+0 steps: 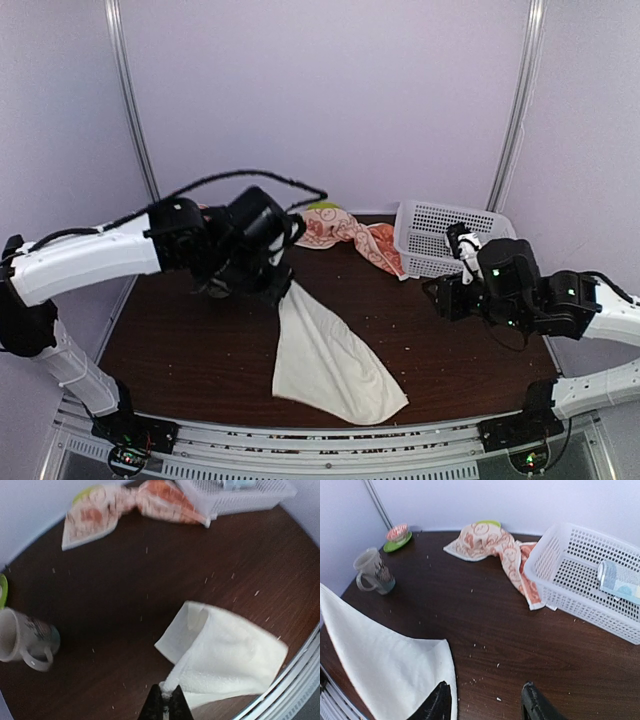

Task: Roll the towels
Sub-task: Pick up the towel from the center of the board.

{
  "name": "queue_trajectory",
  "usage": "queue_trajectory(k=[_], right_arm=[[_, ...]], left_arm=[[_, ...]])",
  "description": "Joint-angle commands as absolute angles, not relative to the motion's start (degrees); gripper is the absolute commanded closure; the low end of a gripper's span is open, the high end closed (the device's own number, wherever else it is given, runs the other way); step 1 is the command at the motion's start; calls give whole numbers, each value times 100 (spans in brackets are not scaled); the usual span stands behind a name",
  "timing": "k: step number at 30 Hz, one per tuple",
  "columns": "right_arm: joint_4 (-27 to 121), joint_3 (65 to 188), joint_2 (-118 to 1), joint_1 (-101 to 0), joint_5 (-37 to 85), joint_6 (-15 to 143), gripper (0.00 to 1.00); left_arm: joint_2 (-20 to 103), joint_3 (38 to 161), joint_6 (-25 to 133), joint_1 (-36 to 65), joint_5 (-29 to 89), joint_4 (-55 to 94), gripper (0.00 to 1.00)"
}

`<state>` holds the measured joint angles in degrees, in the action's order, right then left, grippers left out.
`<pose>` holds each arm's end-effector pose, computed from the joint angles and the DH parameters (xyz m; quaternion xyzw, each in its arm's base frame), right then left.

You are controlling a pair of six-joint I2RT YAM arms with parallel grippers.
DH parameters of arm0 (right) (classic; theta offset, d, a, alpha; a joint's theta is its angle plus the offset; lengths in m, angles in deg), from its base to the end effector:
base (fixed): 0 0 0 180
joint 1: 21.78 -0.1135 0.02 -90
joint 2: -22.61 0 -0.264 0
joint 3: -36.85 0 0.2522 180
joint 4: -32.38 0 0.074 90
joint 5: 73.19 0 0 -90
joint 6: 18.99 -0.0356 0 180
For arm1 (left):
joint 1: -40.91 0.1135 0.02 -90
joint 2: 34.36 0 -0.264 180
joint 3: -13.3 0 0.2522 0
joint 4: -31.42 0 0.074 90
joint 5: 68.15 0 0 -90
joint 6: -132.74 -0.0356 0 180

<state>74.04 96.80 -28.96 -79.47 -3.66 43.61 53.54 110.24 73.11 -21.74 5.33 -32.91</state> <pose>0.1148 0.1583 0.2982 -0.1448 0.8580 0.2009 0.4501 0.1565 -0.2804 0.3281 0.2214 0.9193 -0.1198 0.3026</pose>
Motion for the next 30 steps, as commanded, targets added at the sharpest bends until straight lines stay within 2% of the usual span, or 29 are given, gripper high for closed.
queue_trajectory(k=[1,4,6,8,12,16,21,30], right_arm=[[6966,9796,-2341,-7743,-990,4401,52],[6847,9754,-2106,-7517,-902,4473,52],[6874,9753,-2080,-7352,-732,4493,52],[6898,9723,-2153,-7260,-613,4497,52],[6838,9590,-2414,-7234,-428,4495,52],[6527,9419,-2783,-7238,-31,4428,52],[5923,9364,-3714,-7232,591,4229,53],[5180,10419,-6056,-7451,1783,3734,53]], left_arm=[[5464,13188,5905,-2212,125,-4177,100],[5955,14606,5555,-2466,221,-4625,100],[5943,14682,5632,-2519,186,-4755,100],[5637,13911,5862,-2518,-100,-4684,100],[4677,11591,6715,-2499,-516,-4375,100],[3412,10193,7835,-2500,-875,-4631,100],[1987,9388,8951,-2485,-1255,-5646,100],[1283,8719,10085,-2483,-1434,-6380,100]])
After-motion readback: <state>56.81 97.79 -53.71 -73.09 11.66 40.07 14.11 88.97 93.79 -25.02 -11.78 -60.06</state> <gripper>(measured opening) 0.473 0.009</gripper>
